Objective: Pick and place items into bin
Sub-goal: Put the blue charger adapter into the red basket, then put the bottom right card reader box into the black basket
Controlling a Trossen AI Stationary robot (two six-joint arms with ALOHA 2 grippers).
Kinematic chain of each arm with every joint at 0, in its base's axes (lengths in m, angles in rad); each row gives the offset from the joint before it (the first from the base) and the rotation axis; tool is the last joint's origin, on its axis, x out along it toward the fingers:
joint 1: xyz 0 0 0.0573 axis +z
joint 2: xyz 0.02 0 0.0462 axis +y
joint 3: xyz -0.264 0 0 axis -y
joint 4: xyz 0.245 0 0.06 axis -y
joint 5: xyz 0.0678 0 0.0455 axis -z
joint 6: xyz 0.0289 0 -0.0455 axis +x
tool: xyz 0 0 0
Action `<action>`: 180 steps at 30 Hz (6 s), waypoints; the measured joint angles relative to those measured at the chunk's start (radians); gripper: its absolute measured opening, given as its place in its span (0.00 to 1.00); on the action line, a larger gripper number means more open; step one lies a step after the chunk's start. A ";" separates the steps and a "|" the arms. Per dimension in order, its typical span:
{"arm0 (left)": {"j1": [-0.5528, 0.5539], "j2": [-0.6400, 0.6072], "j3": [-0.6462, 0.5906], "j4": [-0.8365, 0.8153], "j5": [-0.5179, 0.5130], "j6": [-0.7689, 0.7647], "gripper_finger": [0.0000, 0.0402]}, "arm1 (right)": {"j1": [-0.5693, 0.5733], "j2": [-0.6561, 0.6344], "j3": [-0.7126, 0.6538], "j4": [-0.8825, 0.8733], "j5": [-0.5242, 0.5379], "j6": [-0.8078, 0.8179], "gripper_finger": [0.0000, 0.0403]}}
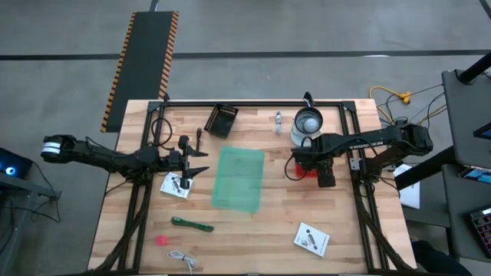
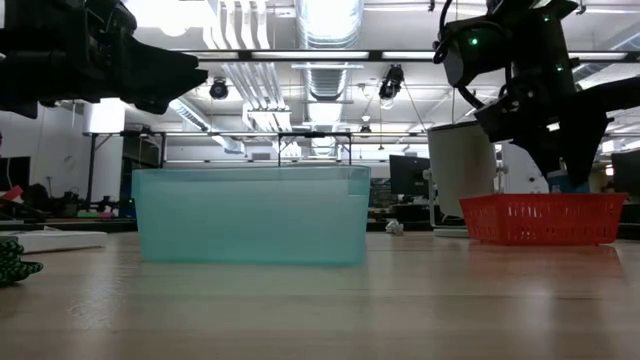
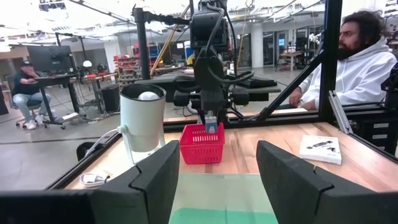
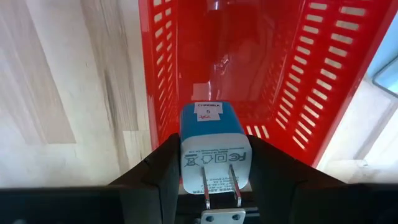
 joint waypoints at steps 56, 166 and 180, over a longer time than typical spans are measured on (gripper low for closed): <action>0.000 0.006 0.001 -0.001 0.000 0.000 0.49 | 0.000 -0.024 -0.090 0.099 0.001 0.052 0.41; 0.000 0.052 0.003 -0.001 0.000 0.003 0.49 | 0.828 0.278 0.460 0.220 -0.037 1.323 0.41; 0.000 0.056 0.001 0.000 0.001 0.001 0.49 | 0.847 0.337 0.459 0.321 -0.080 1.447 0.41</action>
